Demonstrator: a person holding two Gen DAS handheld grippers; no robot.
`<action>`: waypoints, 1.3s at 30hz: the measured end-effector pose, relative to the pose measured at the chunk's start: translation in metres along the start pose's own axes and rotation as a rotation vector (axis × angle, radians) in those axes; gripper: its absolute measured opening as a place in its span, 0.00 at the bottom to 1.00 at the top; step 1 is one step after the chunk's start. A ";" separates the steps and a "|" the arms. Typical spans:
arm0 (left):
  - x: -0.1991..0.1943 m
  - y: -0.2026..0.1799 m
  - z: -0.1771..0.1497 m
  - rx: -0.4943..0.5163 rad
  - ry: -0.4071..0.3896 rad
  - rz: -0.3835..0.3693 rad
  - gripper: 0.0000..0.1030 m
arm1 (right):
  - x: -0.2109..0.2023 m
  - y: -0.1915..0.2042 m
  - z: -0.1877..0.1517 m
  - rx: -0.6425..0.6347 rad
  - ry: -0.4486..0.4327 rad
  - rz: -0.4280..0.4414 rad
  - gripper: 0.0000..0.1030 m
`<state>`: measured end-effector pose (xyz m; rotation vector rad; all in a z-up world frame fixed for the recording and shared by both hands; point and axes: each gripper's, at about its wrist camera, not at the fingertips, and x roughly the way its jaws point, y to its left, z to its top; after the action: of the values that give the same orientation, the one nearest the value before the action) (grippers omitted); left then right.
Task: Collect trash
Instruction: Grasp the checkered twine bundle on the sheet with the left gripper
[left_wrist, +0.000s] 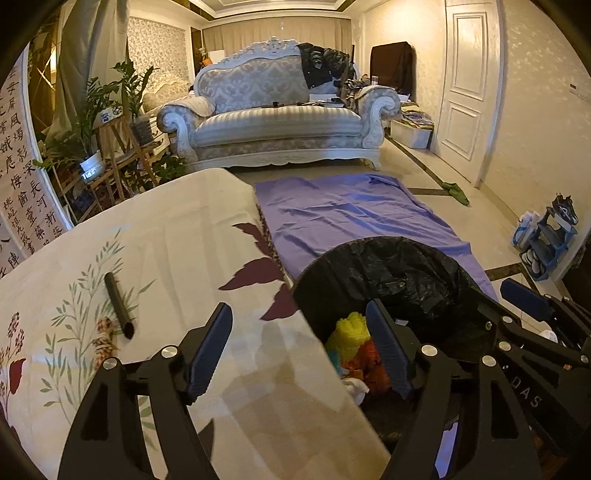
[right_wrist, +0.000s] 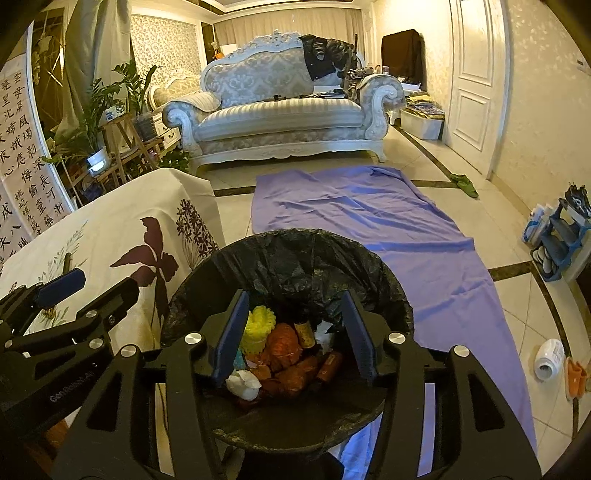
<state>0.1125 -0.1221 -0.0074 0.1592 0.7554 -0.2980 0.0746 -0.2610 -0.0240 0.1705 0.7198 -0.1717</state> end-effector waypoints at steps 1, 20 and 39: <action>-0.001 0.002 -0.001 -0.004 0.000 0.002 0.71 | -0.001 0.001 0.000 -0.001 0.000 0.003 0.50; -0.016 0.063 -0.018 -0.079 0.017 0.080 0.72 | -0.005 0.052 -0.003 -0.063 0.010 0.064 0.56; -0.014 0.143 -0.036 -0.214 0.076 0.180 0.72 | 0.001 0.110 -0.004 -0.147 0.031 0.156 0.56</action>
<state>0.1259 0.0255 -0.0187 0.0356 0.8374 -0.0395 0.0966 -0.1534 -0.0175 0.0888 0.7442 0.0329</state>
